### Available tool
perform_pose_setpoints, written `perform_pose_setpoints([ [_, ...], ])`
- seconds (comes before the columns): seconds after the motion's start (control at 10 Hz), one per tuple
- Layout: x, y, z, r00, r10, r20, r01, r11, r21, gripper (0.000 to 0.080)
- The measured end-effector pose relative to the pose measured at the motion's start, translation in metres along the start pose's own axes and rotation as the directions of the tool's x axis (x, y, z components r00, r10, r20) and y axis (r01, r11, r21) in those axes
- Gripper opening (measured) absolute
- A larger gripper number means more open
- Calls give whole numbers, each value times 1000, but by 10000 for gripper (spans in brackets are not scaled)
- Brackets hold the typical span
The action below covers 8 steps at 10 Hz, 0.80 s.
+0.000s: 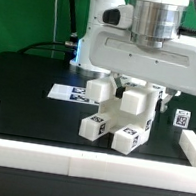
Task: Assemble chair
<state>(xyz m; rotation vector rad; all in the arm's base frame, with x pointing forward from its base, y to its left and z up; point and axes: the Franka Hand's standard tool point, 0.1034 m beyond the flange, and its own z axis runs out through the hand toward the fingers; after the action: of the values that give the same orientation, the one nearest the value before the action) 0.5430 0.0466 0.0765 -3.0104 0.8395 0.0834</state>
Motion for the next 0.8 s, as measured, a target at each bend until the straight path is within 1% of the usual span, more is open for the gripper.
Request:
perform_pose_setpoints([
  [0.2, 2, 2, -7, 1000, -1, 3, 1, 1000, 4, 649],
  [0.3, 1, 1, -15, 1000, 1, 9, -1, 1000, 9, 649],
  [0.4, -4, 0, -25, 1000, 10, 25, -10, 1000, 13, 649],
  [0.6, -14, -5, -50, 999, 26, 40, -27, 999, 33, 649],
  [0.8, -31, -8, -68, 998, 48, 47, -51, 997, 52, 649],
])
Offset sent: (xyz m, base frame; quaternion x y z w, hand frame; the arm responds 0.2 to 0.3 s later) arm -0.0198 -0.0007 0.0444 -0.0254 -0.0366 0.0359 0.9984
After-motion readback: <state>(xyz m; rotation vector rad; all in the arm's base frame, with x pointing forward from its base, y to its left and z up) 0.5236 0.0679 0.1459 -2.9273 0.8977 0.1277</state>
